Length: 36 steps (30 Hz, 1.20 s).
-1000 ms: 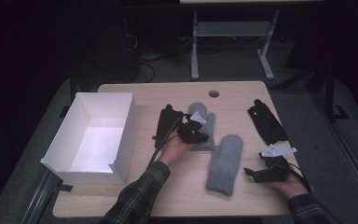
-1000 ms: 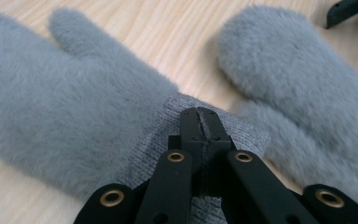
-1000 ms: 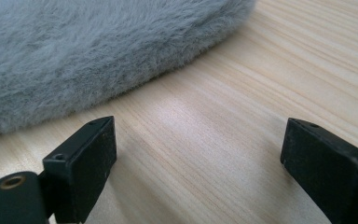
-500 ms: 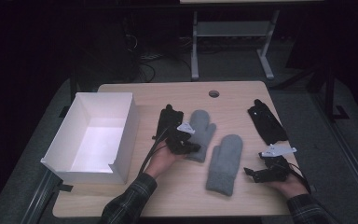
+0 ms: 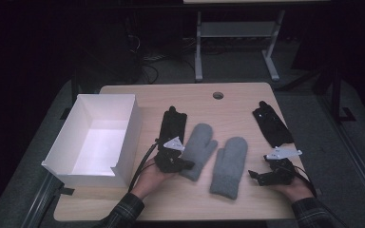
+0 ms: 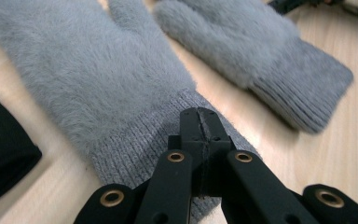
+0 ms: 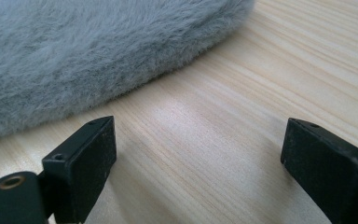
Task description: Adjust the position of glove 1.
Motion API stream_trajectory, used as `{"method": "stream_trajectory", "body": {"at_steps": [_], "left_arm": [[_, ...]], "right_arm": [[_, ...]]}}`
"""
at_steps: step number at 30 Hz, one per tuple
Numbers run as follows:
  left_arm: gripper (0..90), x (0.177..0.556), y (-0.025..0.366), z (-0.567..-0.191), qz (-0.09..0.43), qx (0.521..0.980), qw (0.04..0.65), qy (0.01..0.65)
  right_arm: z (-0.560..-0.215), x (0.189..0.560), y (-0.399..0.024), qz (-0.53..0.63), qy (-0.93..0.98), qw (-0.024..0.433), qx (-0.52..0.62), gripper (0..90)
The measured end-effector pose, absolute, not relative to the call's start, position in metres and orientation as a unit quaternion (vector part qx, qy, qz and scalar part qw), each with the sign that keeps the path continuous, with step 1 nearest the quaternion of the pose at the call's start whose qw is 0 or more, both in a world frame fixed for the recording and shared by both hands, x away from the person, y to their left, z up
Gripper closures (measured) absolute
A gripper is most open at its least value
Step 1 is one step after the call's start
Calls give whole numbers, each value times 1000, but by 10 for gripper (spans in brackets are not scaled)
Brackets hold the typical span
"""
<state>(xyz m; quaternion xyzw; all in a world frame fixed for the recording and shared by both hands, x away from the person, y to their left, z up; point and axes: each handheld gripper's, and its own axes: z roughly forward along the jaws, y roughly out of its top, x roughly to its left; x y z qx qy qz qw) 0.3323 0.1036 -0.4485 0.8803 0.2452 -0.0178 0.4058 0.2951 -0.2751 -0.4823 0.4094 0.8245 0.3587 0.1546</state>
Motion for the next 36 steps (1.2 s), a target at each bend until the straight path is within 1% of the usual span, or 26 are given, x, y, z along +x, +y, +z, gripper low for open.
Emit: {"method": "stream_trajectory", "body": {"at_steps": [9, 12, 13, 16, 17, 19, 20, 21, 23, 27, 33, 35, 36], "left_arm": [[896, 306, 116, -448, -18, 882, 404, 244], [891, 306, 117, -445, -13, 879, 409, 246], [809, 307, 118, -444, -8, 876, 413, 248], [670, 314, 119, -435, 22, 867, 419, 267], [601, 317, 121, -433, 33, 863, 423, 275], [537, 329, 123, -433, 38, 856, 421, 299], [511, 329, 123, -433, 38, 856, 421, 299], [511, 334, 122, -435, 50, 859, 411, 303], [468, 342, 121, -439, 53, 861, 402, 308], [458, 353, 116, -444, 65, 865, 390, 310], [465, 361, 104, -454, 56, 865, 384, 316], [476, 362, 101, -458, 63, 873, 368, 315], [496, 362, 100, -461, 59, 871, 368, 321]], "right_arm": [[-482, 295, -275, 358, 824, 155, 410, 98], [-482, 295, -275, 358, 824, 155, 410, 97], [-482, 295, -274, 358, 824, 154, 411, 97], [-482, 295, -274, 358, 824, 154, 411, 97], [-482, 295, -274, 358, 824, 154, 411, 97], [-482, 295, -274, 358, 824, 154, 410, 97], [-482, 295, -274, 358, 824, 154, 410, 97], [-482, 295, -274, 358, 824, 154, 411, 97], [-482, 295, -274, 359, 824, 154, 410, 98], [-482, 295, -274, 359, 825, 154, 410, 99], [-482, 295, -274, 359, 824, 154, 410, 103], [-482, 295, -274, 358, 825, 155, 409, 104], [-481, 294, -274, 360, 825, 153, 408, 155]]}}
